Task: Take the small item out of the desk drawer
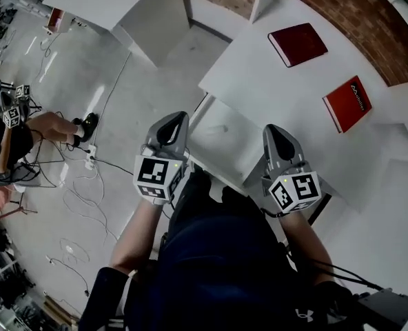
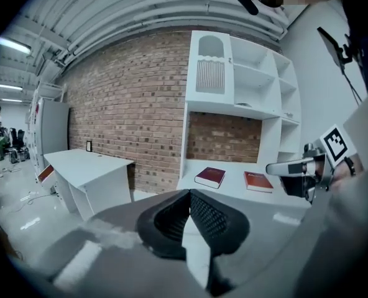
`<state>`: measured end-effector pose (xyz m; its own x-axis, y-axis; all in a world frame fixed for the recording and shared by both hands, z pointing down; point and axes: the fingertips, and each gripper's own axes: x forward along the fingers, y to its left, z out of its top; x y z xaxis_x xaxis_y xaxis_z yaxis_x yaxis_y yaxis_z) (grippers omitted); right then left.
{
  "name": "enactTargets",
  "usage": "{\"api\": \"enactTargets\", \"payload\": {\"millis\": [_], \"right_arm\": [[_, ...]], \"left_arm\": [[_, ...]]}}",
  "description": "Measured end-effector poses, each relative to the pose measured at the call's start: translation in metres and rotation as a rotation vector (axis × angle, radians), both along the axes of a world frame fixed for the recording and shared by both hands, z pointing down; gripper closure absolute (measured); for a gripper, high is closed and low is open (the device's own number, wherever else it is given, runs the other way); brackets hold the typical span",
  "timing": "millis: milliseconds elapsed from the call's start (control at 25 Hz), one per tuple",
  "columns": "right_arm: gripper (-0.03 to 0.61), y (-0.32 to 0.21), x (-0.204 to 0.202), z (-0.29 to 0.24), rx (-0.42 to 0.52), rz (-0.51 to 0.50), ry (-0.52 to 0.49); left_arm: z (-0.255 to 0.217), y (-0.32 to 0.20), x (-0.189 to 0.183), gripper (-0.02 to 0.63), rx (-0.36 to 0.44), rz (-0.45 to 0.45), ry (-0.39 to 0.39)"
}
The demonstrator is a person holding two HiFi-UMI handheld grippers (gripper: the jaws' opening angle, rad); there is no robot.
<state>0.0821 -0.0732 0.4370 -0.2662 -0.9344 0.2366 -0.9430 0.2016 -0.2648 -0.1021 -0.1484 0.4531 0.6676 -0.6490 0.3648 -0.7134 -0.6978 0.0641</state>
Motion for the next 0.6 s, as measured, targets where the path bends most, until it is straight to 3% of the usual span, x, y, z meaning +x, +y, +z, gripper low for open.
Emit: {"api": "enactTargets", "payload": {"millis": [320,600], "right_arm": [[0.575,-0.003,0.002,0.017,-0.072,0.201,-0.005],[0.575,0.023,0.018,0.029,-0.11,0.358,-0.014]], "left_arm": [[0.062,-0.035,0.032,0.611,-0.021,0.28,-0.132],[0.149,-0.011,0.067,0.611,-0.113,0.563,-0.322]]}}
